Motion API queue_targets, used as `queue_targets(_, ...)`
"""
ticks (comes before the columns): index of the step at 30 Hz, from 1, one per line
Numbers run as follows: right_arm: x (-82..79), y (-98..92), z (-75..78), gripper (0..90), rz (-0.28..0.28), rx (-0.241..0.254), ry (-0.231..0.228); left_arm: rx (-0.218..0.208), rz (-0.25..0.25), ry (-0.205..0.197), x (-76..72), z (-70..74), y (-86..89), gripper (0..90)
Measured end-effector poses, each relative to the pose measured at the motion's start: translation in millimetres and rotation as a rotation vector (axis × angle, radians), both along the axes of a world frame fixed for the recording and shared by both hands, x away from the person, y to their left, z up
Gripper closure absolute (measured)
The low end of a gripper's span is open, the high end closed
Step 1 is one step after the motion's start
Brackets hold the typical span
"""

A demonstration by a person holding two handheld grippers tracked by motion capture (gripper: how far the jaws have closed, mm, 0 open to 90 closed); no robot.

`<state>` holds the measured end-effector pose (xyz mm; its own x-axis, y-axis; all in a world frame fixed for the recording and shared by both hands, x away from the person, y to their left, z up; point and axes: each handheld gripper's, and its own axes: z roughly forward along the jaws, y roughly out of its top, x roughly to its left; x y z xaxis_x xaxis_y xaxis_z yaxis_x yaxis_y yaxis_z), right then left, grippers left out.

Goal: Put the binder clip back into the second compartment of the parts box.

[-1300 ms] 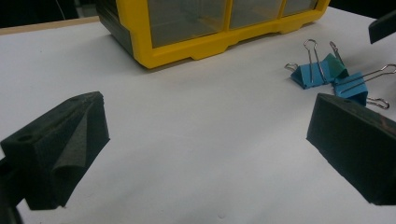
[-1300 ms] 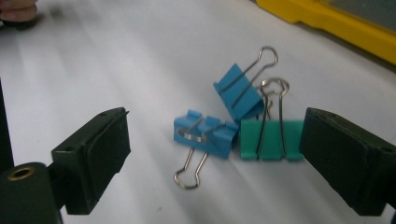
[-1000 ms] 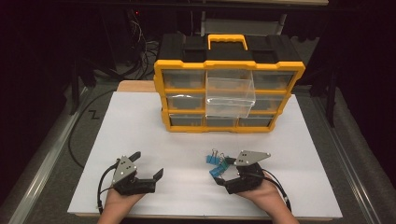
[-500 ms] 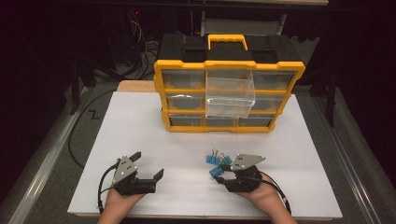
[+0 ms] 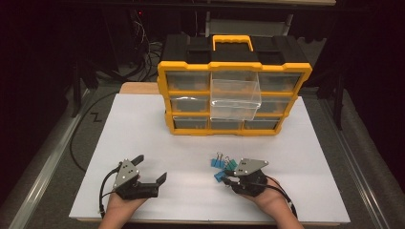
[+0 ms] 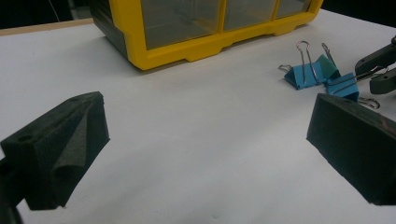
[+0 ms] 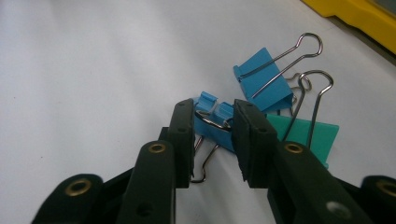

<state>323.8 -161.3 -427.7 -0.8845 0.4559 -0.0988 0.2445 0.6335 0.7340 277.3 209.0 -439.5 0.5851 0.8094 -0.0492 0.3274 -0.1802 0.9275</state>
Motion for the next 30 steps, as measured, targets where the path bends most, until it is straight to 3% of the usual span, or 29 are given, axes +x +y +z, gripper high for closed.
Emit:
queue_targets(4,0.0,-1.1,3.0,75.4,0.008,0.006,-0.011,0.002,-0.003,0.002,1.6,-0.8,-0.4,0.3)
queue_targets(19,-0.3,-0.5,6.2,77.5,0.018,0.012,0.002,0.002,-0.001,0.000,1.0,-0.5,0.0,0.2)
queue_targets(21,-0.6,-1.4,7.3,89.1,0.014,0.012,-0.012,0.001,-0.001,-0.001,0.8,-0.4,-0.2,0.3)
queue_targets(22,0.5,-3.2,8.9,90.0,0.027,0.042,0.012,0.004,-0.003,0.000,0.8,-0.4,-0.2,0.3)
queue_targets(30,0.6,-4.4,11.2,90.0,0.031,0.046,0.003,0.001,-0.005,-0.007,0.4,0.0,0.2,0.2)
